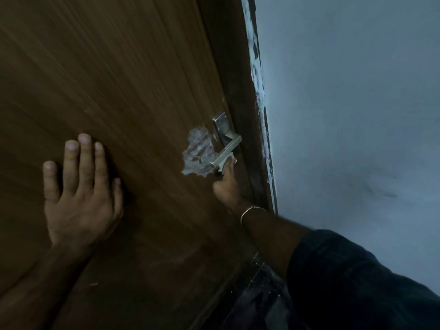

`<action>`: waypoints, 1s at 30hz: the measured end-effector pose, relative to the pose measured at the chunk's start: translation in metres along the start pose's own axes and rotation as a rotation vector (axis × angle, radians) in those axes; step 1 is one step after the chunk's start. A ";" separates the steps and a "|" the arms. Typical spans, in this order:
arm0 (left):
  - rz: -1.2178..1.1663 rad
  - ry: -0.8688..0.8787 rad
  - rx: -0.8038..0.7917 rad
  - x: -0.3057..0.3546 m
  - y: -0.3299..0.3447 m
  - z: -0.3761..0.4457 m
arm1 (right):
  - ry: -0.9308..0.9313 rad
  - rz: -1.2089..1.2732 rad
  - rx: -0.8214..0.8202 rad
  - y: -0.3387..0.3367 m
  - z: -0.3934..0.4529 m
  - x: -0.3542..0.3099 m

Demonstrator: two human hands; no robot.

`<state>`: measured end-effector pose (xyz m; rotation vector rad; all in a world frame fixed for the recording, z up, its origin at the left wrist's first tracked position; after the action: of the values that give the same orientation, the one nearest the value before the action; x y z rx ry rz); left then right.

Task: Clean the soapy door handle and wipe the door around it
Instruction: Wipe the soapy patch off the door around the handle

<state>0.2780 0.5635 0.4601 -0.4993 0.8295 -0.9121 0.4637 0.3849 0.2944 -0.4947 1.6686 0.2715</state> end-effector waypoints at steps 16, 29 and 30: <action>0.238 0.042 0.191 0.009 -0.014 0.002 | 0.021 -0.098 -0.042 0.033 -0.028 -0.005; 0.250 0.041 0.192 0.012 -0.019 0.005 | -0.077 -0.222 -0.032 0.072 -0.058 -0.016; 0.251 0.043 0.192 0.013 -0.020 0.006 | -0.063 -0.201 -0.007 0.072 -0.057 -0.021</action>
<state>0.2769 0.5422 0.4724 -0.2032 0.8131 -0.7622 0.3813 0.4260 0.3164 -0.6478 1.5440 0.1442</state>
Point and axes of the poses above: each hand's wrist, its own z-axis towards the middle knuckle, its own y-axis out of the palm, x = y × z, the point moved 4 cm from there along z, towards the middle knuckle, and after that the axes turned 1 degree about y, right-handed, at the moved point
